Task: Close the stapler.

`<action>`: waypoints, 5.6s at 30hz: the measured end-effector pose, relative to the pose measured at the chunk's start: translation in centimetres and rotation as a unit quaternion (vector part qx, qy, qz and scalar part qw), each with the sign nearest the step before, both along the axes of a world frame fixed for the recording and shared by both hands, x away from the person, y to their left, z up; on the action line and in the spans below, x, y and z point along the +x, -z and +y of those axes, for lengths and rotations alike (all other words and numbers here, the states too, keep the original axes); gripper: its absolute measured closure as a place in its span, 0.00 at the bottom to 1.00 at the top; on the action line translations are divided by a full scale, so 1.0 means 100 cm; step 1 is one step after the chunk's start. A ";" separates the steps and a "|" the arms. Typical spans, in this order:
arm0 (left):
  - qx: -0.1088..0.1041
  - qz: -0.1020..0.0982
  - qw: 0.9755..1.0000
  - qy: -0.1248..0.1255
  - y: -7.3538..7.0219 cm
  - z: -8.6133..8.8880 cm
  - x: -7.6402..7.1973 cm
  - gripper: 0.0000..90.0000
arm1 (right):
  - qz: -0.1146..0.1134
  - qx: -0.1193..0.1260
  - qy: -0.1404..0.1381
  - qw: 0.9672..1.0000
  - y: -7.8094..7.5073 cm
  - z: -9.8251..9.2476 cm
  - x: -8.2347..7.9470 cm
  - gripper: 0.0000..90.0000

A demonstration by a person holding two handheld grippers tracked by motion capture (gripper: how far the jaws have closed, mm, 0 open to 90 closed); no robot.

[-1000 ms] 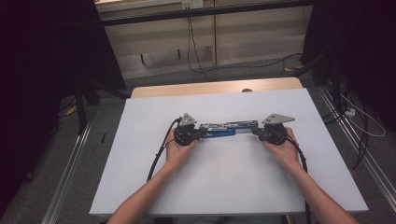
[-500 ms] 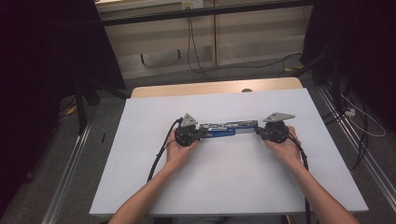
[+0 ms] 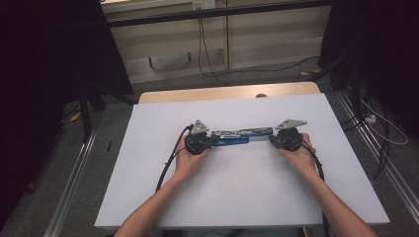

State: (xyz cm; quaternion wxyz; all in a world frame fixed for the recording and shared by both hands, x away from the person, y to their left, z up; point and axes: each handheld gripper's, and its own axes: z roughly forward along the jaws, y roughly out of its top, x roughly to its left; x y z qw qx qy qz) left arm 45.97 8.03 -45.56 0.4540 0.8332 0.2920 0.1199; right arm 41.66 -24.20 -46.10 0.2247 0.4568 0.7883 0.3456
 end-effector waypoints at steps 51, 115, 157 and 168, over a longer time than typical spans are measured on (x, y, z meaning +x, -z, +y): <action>0.006 0.004 1.000 -0.002 -0.002 0.001 0.000 1.00 | -0.022 0.028 0.003 0.999 -0.002 -0.001 0.004 1.00; -0.036 0.007 0.999 -0.011 -0.013 0.005 -0.017 0.55 | -0.064 0.119 0.027 0.990 -0.009 0.001 -0.009 0.27; -0.060 -0.042 0.996 -0.048 -0.036 0.052 -0.064 0.05 | -0.120 0.123 0.026 0.985 -0.028 0.013 -0.056 0.05; -0.058 -0.043 0.995 -0.075 -0.046 0.079 -0.076 0.05 | -0.141 0.124 0.044 0.981 -0.035 -0.001 -0.078 0.04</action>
